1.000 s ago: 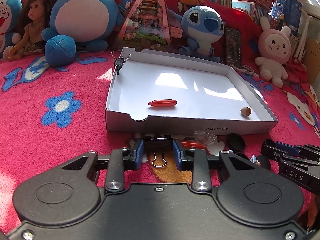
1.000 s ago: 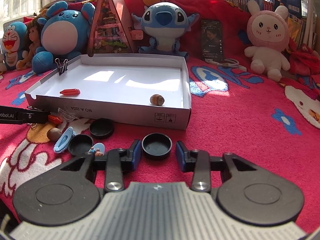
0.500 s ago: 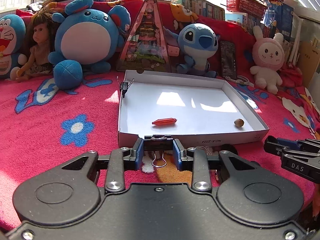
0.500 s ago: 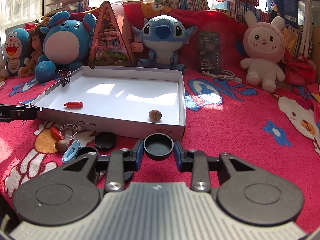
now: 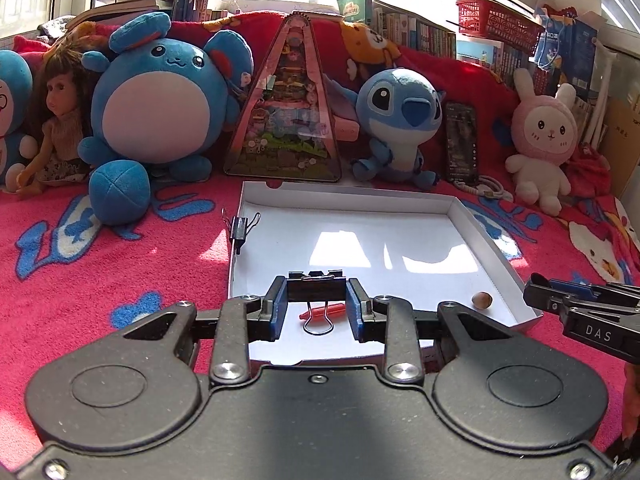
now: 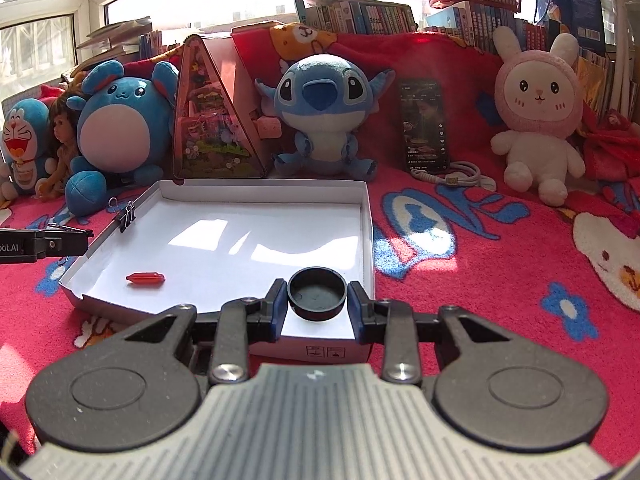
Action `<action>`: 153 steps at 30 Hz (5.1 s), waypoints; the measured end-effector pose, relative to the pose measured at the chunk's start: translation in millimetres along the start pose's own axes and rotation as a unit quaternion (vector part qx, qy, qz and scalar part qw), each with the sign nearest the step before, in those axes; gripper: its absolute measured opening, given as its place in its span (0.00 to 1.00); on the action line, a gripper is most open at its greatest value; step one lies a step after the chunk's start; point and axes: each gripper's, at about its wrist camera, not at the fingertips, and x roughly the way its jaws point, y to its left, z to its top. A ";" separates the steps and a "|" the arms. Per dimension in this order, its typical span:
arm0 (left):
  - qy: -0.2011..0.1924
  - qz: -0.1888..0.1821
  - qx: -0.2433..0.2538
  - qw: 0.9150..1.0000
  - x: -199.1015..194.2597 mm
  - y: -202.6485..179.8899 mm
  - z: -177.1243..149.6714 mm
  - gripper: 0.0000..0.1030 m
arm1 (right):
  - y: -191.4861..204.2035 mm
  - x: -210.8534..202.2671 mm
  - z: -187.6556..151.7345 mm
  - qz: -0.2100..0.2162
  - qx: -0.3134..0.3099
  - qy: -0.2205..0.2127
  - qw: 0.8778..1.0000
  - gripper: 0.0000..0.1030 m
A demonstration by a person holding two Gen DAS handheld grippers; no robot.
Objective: Organize rigid objects
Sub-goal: 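Carry the binder clip and black lid into the tray while both tools release them, then withdraw both open tools from the tray toward the remaining objects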
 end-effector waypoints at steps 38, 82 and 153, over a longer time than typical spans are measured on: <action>0.101 0.018 0.003 0.995 124.7 -11.5 27.7 0.29 | -7.1 120.2 38.0 -0.004 0.024 0.128 0.991 0.36; 0.047 -0.036 0.051 0.997 31.1 -15.6 -4.4 0.64 | -7.9 35.4 20.5 0.021 -0.034 0.047 0.998 0.68; 0.037 -0.033 0.094 0.994 4.4 -64.6 -101.7 0.34 | 22.9 -14.4 -87.4 0.026 -0.085 0.030 0.996 0.79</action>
